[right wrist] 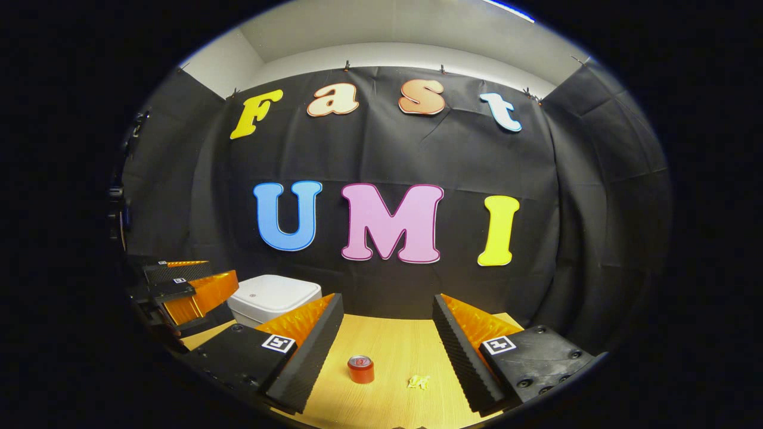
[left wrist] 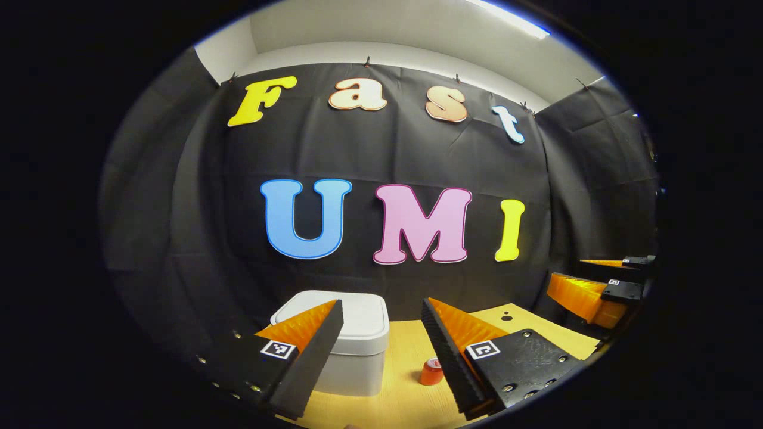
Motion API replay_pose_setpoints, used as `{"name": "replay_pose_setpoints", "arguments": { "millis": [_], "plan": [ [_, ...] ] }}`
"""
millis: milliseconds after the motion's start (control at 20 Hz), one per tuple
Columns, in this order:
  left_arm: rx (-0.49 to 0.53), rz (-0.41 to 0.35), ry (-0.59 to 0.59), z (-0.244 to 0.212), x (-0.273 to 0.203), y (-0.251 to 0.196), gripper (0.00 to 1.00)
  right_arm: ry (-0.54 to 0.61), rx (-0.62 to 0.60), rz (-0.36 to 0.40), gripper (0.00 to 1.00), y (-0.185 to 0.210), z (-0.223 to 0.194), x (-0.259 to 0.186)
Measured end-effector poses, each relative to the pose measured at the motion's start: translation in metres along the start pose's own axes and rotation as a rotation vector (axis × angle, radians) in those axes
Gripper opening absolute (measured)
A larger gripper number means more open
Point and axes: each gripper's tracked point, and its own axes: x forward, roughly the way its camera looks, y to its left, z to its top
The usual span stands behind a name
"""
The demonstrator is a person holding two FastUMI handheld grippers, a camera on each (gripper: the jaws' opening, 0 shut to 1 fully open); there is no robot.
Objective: Press the lid of the desktop garbage bin to open it, pick up the crumpled paper on the desktop and throw it into the bin, then pick up the pop can on the desktop and drop it into the bin, and finally close the garbage bin lid.
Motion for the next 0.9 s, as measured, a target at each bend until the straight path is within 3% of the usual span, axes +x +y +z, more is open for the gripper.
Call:
{"name": "replay_pose_setpoints", "arguments": {
  "millis": [400,450,600,650,700,750,800,900],
  "plan": [
    [0.015,0.018,0.032,-0.016,0.028,0.03,0.87,-0.017,0.01,-0.004,0.98,-0.002,0.003,0.006],
    [0.017,0.029,0.038,-0.019,0.032,0.036,0.78,-0.018,0.013,-0.006,0.98,-0.002,0.003,0.006],
    [-0.003,0.031,0.069,-0.028,0.049,0.046,0.67,-0.018,0.01,-0.017,0.97,-0.006,0.002,0.008],
    [-0.002,0.034,0.079,-0.032,0.054,0.051,0.58,-0.016,0.008,-0.02,0.97,-0.006,0.001,0.009],
    [0.011,0.04,0.082,-0.034,0.058,0.054,0.55,-0.012,0.009,-0.022,0.98,-0.006,0.001,0.009],
    [0.033,0.05,0.08,-0.034,0.063,0.059,0.46,-0.009,0.01,-0.022,0.98,-0.005,-0.001,0.01],
    [0.055,0.057,0.08,-0.034,0.068,0.062,0.45,-0.007,0.013,-0.021,0.98,-0.005,-0.002,0.01],
    [0.081,0.062,0.085,-0.035,0.079,0.066,0.29,0.007,0.01,-0.018,1.0,-0.004,-0.005,0.012]
  ]
}}
